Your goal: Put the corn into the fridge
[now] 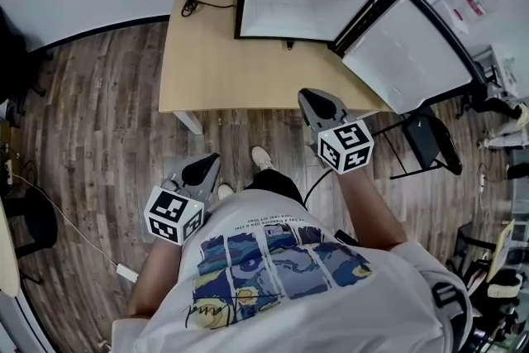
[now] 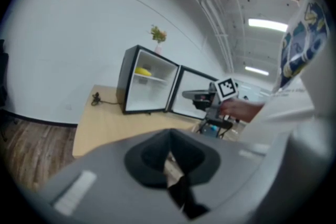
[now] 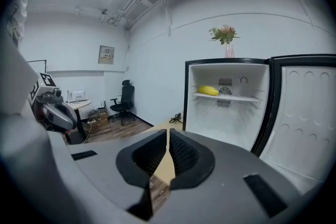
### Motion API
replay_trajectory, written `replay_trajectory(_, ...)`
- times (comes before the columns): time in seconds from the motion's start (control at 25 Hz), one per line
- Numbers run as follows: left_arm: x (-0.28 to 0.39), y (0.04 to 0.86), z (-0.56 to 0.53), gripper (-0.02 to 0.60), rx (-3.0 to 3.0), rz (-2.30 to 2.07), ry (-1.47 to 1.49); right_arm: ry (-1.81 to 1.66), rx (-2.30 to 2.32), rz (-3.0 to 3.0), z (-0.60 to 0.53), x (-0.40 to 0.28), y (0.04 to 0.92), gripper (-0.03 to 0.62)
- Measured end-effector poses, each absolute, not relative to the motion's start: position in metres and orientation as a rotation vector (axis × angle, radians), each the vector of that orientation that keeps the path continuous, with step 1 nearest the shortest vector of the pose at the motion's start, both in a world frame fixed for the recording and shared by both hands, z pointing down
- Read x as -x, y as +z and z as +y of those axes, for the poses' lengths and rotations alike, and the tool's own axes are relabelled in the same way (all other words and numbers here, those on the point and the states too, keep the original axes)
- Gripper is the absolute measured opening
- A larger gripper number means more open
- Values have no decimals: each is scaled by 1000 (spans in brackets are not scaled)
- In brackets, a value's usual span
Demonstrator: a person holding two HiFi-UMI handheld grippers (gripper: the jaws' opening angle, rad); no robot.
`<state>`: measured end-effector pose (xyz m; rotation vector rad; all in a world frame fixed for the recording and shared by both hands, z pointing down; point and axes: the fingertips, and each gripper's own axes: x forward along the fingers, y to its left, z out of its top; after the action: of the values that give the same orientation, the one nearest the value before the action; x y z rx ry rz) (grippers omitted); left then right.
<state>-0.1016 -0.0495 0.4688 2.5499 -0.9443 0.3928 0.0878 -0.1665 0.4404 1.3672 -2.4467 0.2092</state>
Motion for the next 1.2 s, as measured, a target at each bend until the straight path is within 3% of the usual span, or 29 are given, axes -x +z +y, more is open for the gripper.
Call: replay_trajectory(1.2,136,471,-35,9,-2536,-993,356,102,-1189,-2491,-133,-21,438,18)
